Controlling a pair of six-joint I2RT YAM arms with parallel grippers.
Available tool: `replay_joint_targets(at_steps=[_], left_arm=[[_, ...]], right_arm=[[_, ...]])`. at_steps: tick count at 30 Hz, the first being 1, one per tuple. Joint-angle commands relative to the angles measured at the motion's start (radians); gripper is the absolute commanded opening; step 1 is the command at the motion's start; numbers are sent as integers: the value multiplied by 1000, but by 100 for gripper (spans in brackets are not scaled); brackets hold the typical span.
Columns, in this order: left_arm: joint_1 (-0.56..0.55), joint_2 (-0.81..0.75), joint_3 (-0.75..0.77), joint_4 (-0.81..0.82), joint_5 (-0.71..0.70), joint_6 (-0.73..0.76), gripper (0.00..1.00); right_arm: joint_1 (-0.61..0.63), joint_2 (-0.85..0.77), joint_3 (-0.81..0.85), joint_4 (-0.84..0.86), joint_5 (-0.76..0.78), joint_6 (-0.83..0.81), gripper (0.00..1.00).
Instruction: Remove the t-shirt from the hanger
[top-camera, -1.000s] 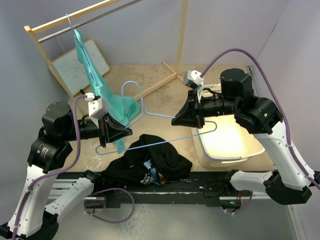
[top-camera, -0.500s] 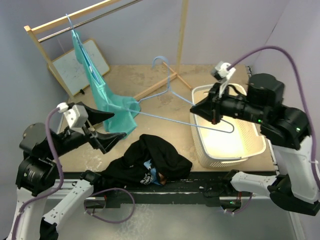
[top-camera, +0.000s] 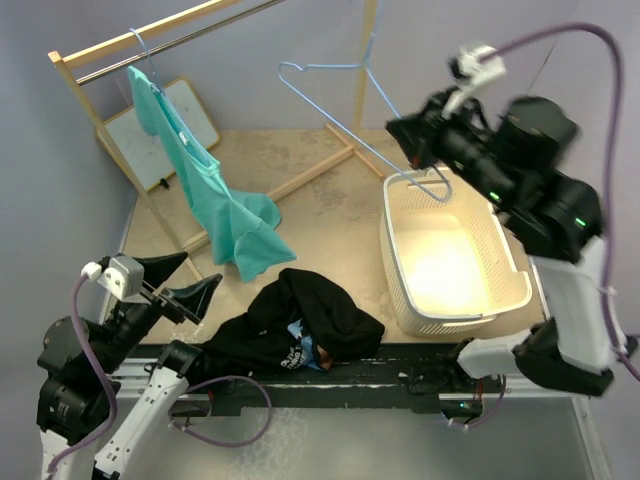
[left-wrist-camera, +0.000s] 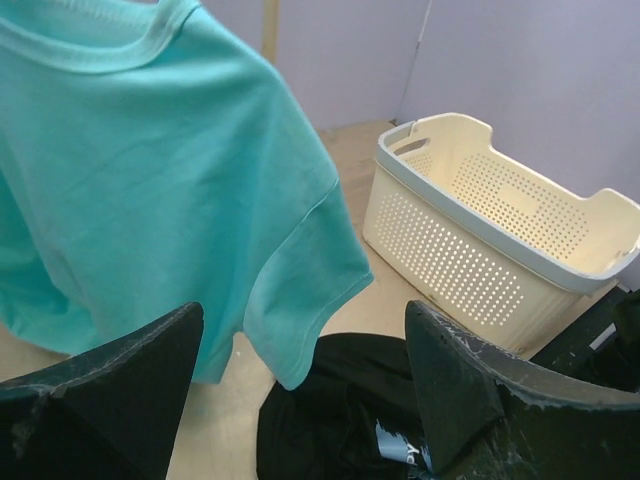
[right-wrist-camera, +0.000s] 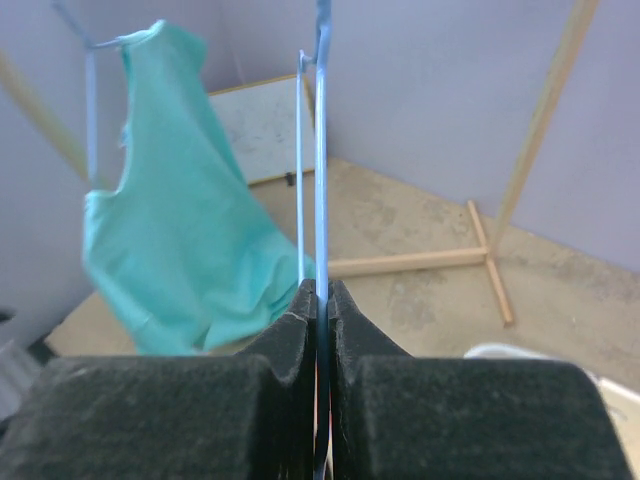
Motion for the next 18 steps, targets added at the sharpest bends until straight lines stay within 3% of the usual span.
replay_joint_targets(at_steps=[1, 11, 18], left_arm=[[-2, -103, -54, -8, -96, -81, 84], [-3, -204, -160, 19, -128, -143, 79], [-2, -202, -172, 21, -121, -151, 79]], right_arm=[[-1, 184, 46, 234, 124, -72, 0], [0, 464, 326, 358, 179, -150, 0], [0, 452, 225, 465, 184, -153, 0]])
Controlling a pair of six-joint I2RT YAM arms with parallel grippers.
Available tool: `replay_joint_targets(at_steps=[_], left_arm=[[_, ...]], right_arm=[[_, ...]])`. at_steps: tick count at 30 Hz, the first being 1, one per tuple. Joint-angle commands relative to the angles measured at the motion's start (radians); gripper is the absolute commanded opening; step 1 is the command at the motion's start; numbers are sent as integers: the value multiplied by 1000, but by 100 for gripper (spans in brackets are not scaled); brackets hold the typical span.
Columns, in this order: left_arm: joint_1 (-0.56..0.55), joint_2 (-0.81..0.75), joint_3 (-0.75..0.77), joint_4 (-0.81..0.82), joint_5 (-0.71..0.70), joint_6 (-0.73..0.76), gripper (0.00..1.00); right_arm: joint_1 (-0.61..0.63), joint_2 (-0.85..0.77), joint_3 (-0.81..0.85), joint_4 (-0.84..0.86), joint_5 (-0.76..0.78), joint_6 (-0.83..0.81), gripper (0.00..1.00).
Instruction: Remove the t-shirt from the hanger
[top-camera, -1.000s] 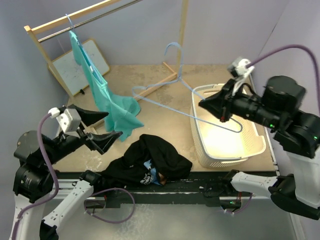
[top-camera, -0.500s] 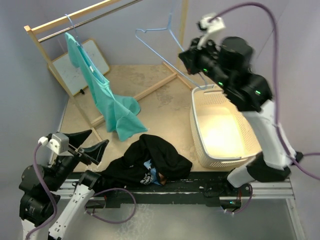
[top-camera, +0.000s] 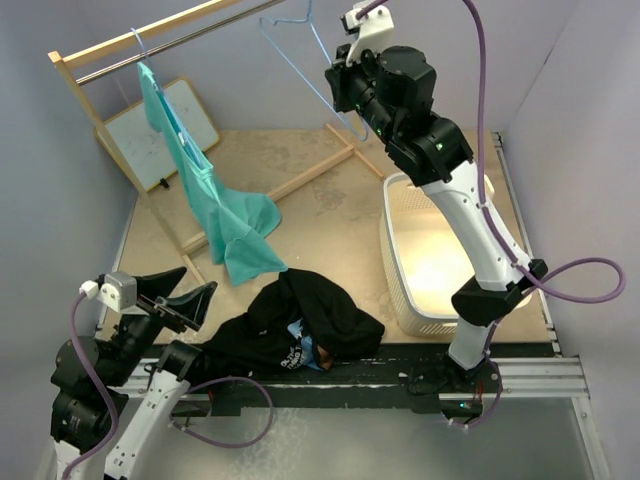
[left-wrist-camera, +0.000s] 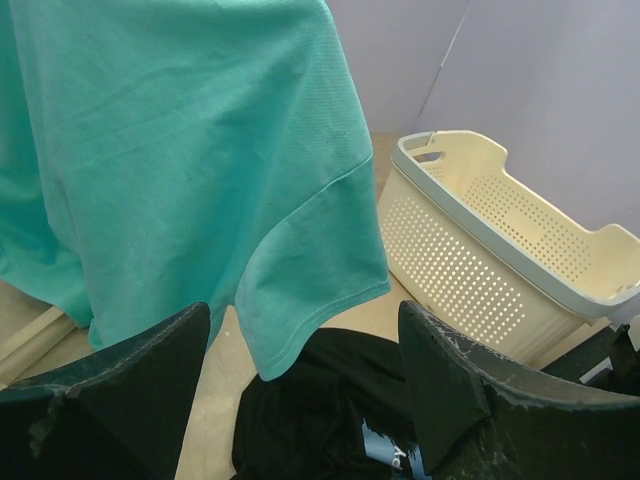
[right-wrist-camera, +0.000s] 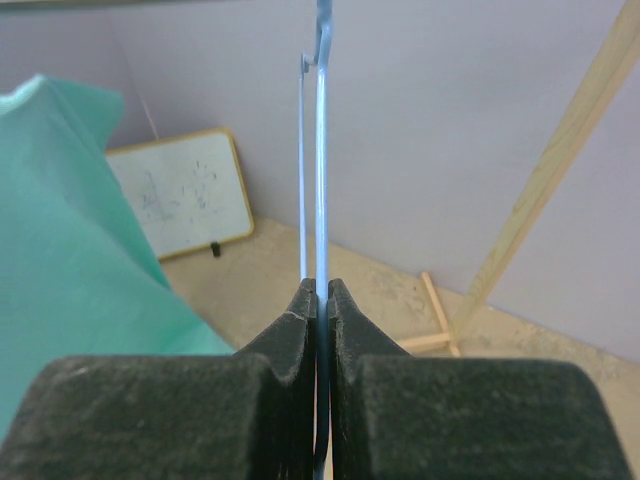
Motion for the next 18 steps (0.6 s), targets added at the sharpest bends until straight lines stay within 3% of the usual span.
replay_joint_targets(at_steps=[1, 10, 18], left_arm=[[-2, 4, -6, 47, -10, -24, 79], [-2, 17, -10, 48, -1, -27, 78], [-2, 17, -11, 46, -6, -30, 78]], right_arm=[[-1, -54, -28, 169, 15, -21, 0], [0, 99, 117, 131, -42, -13, 0], [-1, 149, 138, 158, -67, 2, 0]])
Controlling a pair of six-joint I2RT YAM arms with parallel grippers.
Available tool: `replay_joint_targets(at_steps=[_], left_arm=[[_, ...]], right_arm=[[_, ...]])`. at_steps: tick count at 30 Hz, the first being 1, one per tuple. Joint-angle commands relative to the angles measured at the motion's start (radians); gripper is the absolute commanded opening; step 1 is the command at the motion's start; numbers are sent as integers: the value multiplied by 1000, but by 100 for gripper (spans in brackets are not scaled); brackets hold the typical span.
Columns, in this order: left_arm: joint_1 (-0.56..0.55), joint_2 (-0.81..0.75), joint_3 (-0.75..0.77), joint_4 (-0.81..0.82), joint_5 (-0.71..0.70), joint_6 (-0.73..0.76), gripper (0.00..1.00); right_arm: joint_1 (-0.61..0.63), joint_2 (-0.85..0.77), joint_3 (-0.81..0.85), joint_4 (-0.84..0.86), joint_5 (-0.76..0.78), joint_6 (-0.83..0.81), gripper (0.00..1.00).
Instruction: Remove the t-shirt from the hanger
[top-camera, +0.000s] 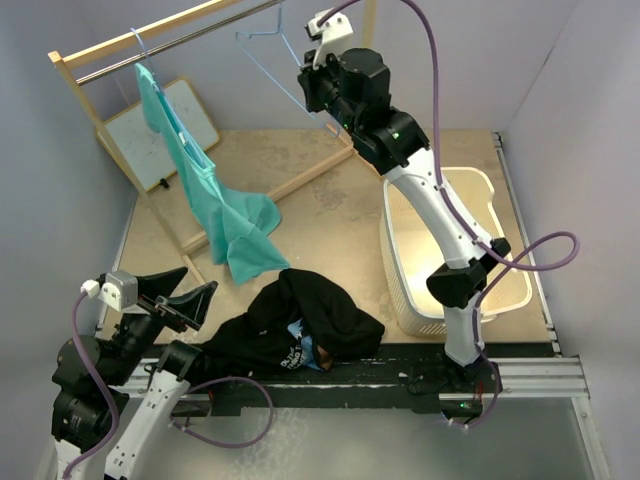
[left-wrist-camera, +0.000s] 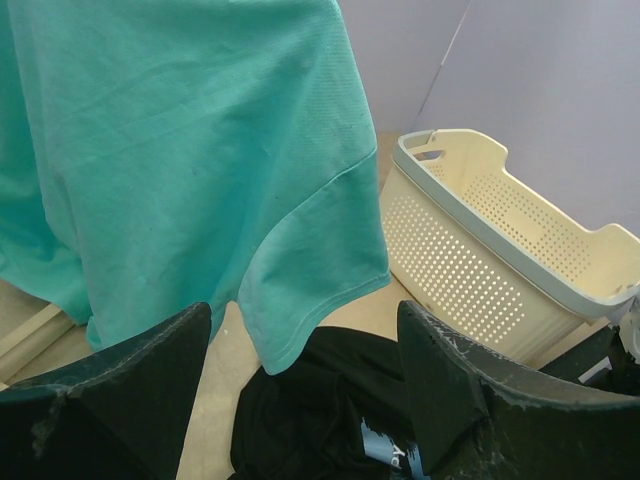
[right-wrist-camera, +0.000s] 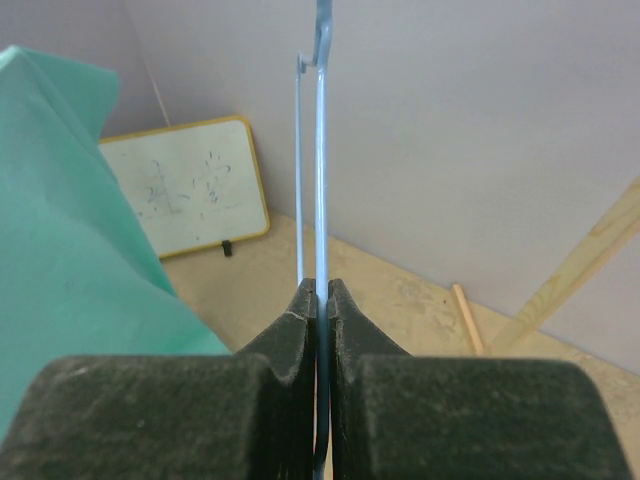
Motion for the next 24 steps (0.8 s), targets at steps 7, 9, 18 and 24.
replay_joint_targets(at_steps=[7, 9, 18, 24], left_arm=[[-2, 18, -4, 42, -8, -23, 78], [-2, 18, -4, 41, -9, -23, 78], [-2, 16, -4, 39, -14, -24, 77], [-2, 21, -3, 37, -18, -26, 77]], right_arm=[[-1, -145, -148, 87, -50, 5, 44], [0, -229, -265, 111, -68, 14, 57], [53, -666, -930, 116, -311, 163, 70], [371, -758, -1331, 154, -131, 265, 72]])
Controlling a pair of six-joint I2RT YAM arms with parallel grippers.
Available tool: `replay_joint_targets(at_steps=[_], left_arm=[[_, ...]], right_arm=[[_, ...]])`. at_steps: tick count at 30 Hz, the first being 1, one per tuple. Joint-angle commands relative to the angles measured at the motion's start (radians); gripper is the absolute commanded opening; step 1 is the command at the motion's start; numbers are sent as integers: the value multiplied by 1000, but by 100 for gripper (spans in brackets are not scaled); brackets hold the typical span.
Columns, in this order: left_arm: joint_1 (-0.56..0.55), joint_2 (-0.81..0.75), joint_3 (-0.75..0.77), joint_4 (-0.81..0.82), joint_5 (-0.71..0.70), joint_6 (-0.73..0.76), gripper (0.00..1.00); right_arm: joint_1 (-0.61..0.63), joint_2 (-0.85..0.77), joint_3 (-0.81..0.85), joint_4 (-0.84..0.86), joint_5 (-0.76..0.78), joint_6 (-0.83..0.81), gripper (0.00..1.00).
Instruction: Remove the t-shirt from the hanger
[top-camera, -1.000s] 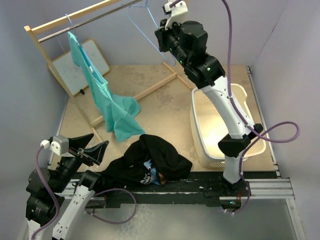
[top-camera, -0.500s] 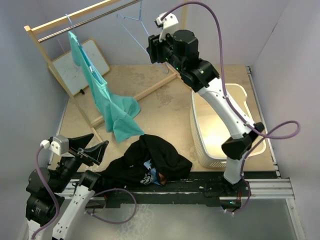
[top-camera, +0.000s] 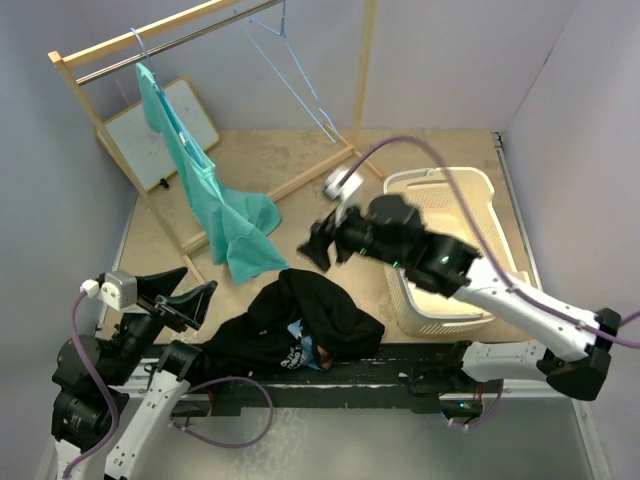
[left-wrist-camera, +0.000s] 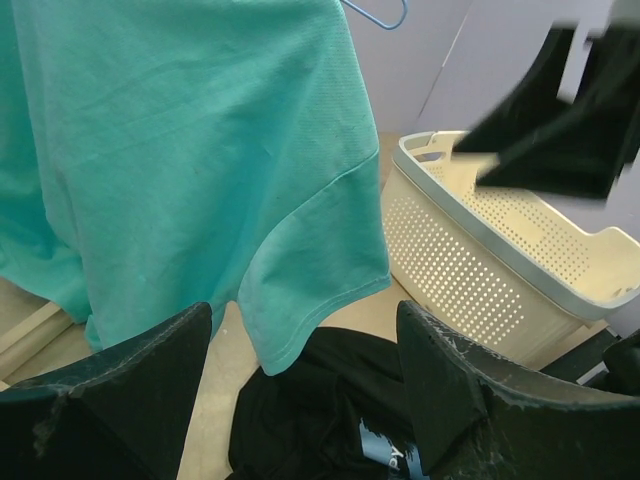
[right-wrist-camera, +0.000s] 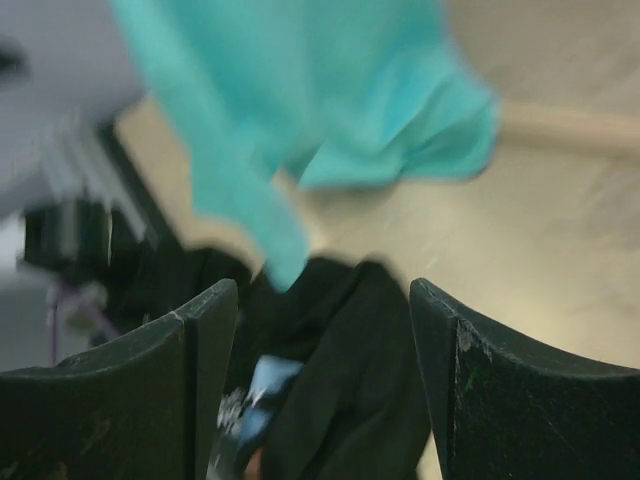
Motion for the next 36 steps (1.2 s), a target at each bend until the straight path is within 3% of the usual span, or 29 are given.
replay_joint_targets(at_steps=[1, 4, 10, 19, 24, 31, 36], left_arm=[[-2, 22, -4, 38, -14, -18, 77], [-3, 23, -3, 36, -18, -20, 77], [-2, 29, -2, 33, -23, -22, 76], [-2, 31, 0, 30, -29, -24, 76], [-2, 25, 0, 29, -33, -26, 76], [-2, 23, 0, 28, -34, -26, 76], [-2, 18, 0, 28, -37, -28, 76]], right_arm=[[200, 22, -240, 64, 99, 126, 72], [266, 43, -389, 148, 100, 189, 75], [282, 97, -505, 245, 107, 221, 78], [299, 314, -466, 351, -99, 179, 86], [349, 383, -412, 368, -139, 171, 89], [452, 478, -302, 331, -89, 168, 91], [463, 557, -270, 296, 30, 207, 91]])
